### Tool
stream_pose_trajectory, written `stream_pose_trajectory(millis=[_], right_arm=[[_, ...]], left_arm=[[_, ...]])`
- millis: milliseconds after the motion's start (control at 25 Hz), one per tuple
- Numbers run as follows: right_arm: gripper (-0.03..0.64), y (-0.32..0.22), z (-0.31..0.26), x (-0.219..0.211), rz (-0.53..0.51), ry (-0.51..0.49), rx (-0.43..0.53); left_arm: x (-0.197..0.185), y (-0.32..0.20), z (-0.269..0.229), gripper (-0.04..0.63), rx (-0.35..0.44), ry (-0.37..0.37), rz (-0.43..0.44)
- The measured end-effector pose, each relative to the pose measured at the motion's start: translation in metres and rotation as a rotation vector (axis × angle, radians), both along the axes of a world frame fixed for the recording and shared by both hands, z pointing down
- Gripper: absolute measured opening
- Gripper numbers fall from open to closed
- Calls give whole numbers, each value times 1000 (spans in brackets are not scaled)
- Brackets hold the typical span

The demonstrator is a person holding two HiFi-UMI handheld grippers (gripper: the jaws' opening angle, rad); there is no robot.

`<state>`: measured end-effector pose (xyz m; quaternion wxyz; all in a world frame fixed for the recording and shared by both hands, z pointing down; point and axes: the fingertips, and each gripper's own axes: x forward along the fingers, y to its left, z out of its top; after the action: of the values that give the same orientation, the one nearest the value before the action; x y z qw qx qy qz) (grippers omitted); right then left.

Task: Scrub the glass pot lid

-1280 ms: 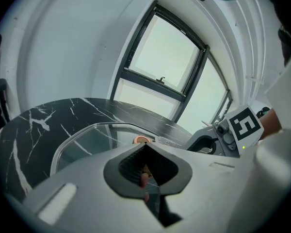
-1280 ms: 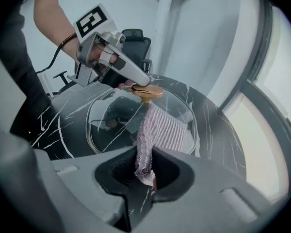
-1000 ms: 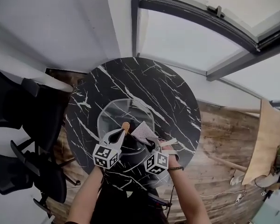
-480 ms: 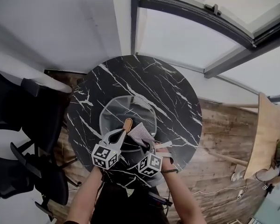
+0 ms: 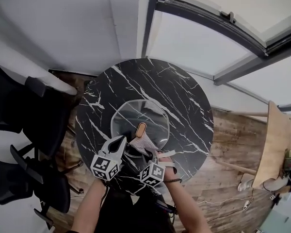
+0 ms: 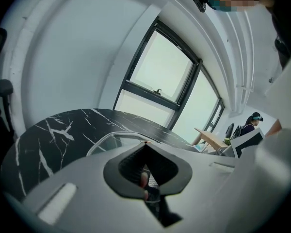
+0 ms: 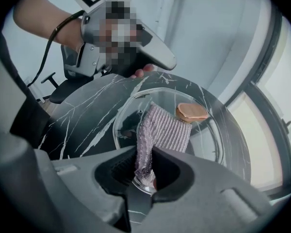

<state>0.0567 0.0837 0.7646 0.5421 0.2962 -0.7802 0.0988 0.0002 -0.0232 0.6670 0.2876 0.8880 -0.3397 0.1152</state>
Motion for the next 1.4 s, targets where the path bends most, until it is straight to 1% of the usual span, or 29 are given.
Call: stream_pose_trajectory(millis=[120, 360, 600, 960, 1120, 1280, 1400], right_arm=[[74, 4, 2, -14, 3, -12, -24], [72, 8, 4, -34, 55, -42, -68], [72, 3, 3, -54, 78, -66, -114], [72, -1, 7, -90, 6, -77, -134], [74, 3, 11, -108, -23, -94, -157], [74, 10, 12, -127, -49, -155, -203], [74, 18, 2, -141, -69, -259, -249]], left_arm=[[-11, 2, -2, 2, -5, 13, -21], [-26, 11, -7, 2, 2, 24, -29], [-44, 16, -10, 2, 8, 31, -51], [-77, 14, -6, 2, 6, 21, -90], [-85, 15, -2, 2, 1, 14, -99], [-92, 18, -2, 2, -3, 15, -117], [-93, 20, -6, 2, 3, 19, -122]])
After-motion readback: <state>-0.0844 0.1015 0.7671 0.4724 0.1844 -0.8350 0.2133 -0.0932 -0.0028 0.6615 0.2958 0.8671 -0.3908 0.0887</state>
